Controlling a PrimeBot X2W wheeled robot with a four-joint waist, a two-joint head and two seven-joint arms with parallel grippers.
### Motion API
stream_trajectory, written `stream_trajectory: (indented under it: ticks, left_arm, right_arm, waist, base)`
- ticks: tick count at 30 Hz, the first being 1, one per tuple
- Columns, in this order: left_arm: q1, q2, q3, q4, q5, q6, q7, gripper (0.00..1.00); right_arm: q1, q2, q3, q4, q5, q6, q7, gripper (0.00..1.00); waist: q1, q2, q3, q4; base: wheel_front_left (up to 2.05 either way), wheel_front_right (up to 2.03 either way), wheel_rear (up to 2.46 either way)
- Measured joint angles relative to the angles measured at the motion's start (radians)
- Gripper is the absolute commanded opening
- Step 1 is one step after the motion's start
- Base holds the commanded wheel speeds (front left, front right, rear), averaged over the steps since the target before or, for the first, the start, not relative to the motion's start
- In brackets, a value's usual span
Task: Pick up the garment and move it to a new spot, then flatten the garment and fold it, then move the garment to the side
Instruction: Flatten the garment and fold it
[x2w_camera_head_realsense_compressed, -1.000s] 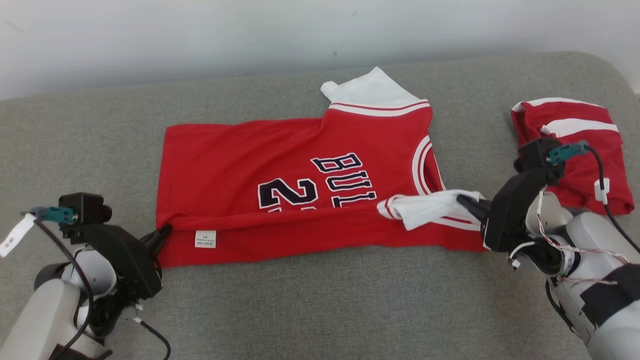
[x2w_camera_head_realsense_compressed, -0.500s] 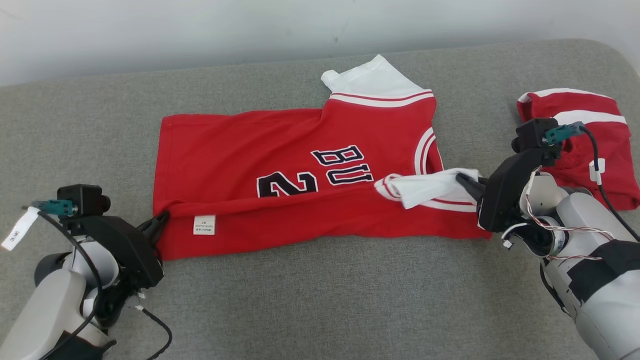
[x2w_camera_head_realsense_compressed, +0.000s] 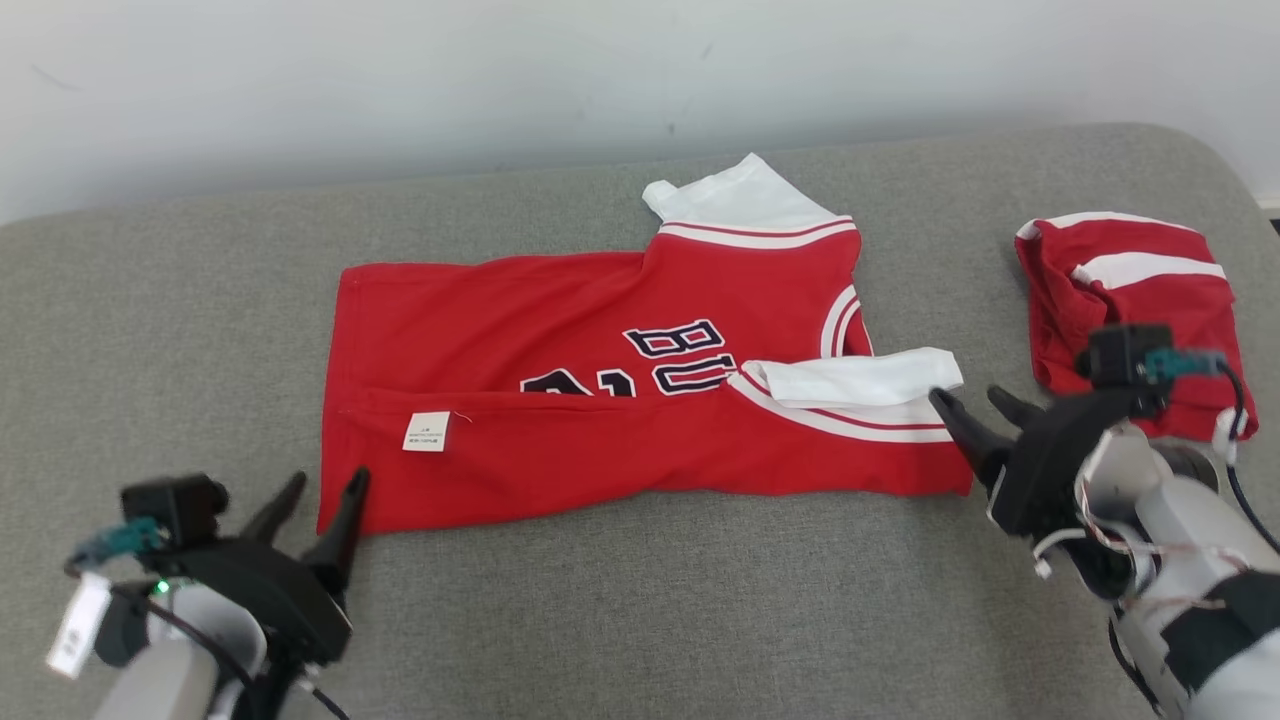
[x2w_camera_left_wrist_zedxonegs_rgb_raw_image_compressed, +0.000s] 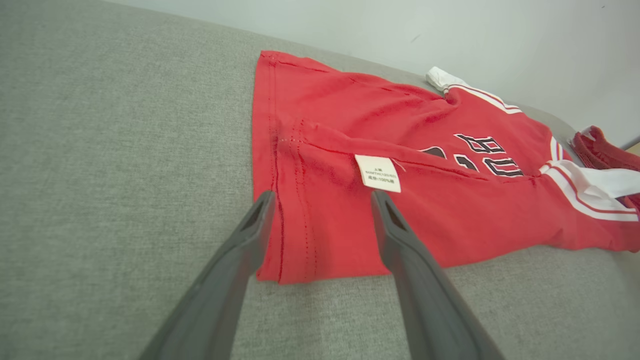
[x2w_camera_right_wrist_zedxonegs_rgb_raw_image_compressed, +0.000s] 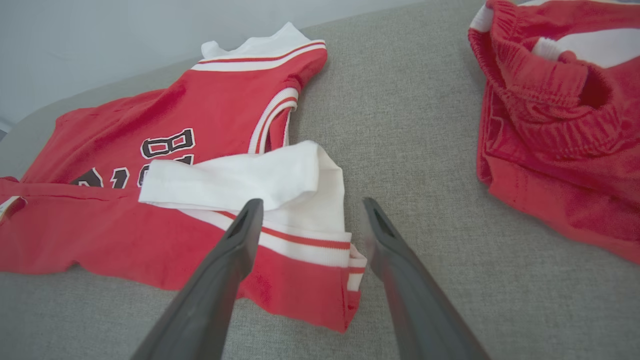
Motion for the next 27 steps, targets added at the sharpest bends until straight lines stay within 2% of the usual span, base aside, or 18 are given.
stream_trajectory:
  ticks: [3, 10, 15, 27]
  left_arm:
    - [0.042, -0.015, -0.010, -0.017, 0.021, 0.014, -0.057, 1.00]
    - [0.083, -0.008, -0.009, -0.035, 0.068, 0.062, -0.150, 1.00]
    - [0.100, -0.018, -0.018, -0.035, 0.080, 0.069, -0.189, 1.00]
    - [0.068, -0.039, -0.042, 0.045, 0.092, 0.069, -0.210, 1.00]
  right_arm:
    - [0.061, -0.014, 0.003, -0.031, -0.010, 0.000, -0.046, 1.00]
    - [0.134, -0.024, 0.024, -0.074, -0.049, 0.000, -0.114, 1.00]
    - [0.166, -0.041, 0.047, -0.082, -0.099, -0.002, -0.149, 1.00]
    - [0.157, -0.036, 0.074, -0.062, -0.161, -0.045, -0.191, 1.00]
  waist:
    - [0.0000, 0.0000, -0.013, 0.006]
    - [-0.0001, -0.0001, -0.027, 0.008]
    - [0.0000, -0.0001, -0.023, 0.007]
    - [0.0001, -0.0001, 0.013, 0.005]
  base:
    - [0.00, 0.00, 0.00]
    - [0.00, 0.00, 0.00]
    - [0.00, 0.00, 0.00]
    - [0.00, 0.00, 0.00]
